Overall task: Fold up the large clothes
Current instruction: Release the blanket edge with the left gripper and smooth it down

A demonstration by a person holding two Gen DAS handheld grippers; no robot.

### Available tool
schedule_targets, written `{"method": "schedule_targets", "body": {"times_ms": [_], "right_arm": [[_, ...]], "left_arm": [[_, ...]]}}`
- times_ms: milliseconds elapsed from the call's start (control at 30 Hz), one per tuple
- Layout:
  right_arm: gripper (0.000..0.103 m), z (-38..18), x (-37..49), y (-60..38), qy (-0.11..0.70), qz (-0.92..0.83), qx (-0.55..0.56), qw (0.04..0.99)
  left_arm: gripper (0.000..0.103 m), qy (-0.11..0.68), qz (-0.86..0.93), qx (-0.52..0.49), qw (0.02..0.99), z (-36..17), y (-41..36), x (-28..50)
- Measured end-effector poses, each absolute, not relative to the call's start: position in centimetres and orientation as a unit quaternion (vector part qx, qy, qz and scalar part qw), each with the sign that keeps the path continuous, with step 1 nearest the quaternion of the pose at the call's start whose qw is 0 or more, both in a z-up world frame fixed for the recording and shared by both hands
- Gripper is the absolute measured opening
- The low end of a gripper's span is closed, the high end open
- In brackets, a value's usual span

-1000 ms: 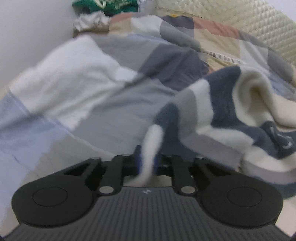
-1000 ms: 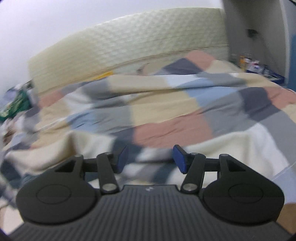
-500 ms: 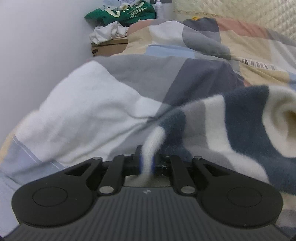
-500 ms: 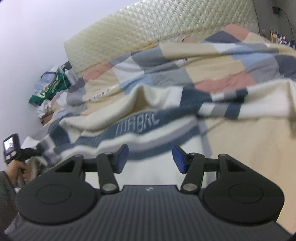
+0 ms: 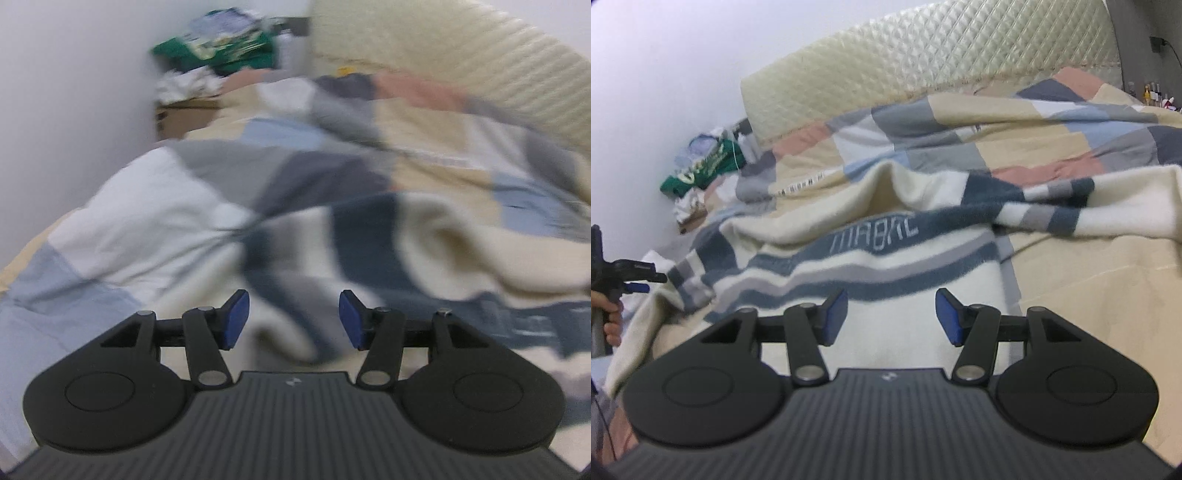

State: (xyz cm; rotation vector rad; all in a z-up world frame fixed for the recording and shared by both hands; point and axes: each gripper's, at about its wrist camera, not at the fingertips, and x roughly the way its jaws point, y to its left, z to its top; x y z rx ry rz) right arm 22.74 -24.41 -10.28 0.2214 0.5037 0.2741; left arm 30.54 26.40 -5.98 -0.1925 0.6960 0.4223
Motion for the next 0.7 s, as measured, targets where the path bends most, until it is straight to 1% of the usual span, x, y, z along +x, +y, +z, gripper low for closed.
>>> {"method": "schedule_targets", "body": {"times_ms": [167, 300, 333, 367, 433, 500, 533, 700], "right_arm": [[0.056, -10.4, 23.5, -24.9, 0.237, 0.133, 0.114, 0.956], [0.056, -10.7, 24.7, -25.4, 0.228, 0.123, 0.113, 0.959], [0.058, -10.8, 25.0, -25.5, 0.228, 0.119, 0.112, 0.96], [0.065, -10.9, 25.4, -25.6, 0.227, 0.116, 0.112, 0.96], [0.066, -11.3, 25.9, -26.0, 0.229, 0.115, 0.115, 0.96], [0.066, -11.8, 26.4, -26.3, 0.236, 0.118, 0.125, 0.956], [0.066, -12.0, 26.7, -26.5, 0.239, 0.119, 0.133, 0.955], [0.066, -13.1, 28.0, -27.1, 0.255, 0.112, 0.163, 0.946]], "left_arm": [[0.06, 0.345, 0.124, -0.09, 0.926, -5.7, 19.0, 33.2], [0.059, 0.375, 0.066, -0.117, 0.917, -7.5, 13.4, 37.4], [0.059, 0.383, 0.057, -0.113, 0.915, -8.1, 12.0, 38.7], [0.058, 0.389, 0.051, -0.103, 0.914, -8.7, 10.9, 39.8], [0.056, 0.402, 0.051, -0.081, 0.911, -10.0, 8.7, 42.1], [0.049, 0.415, 0.067, -0.073, 0.905, -11.4, 7.7, 44.6], [0.047, 0.418, 0.073, -0.07, 0.903, -11.9, 8.1, 45.8], [0.047, 0.402, 0.11, -0.058, 0.907, -12.5, 9.4, 51.2]]}}
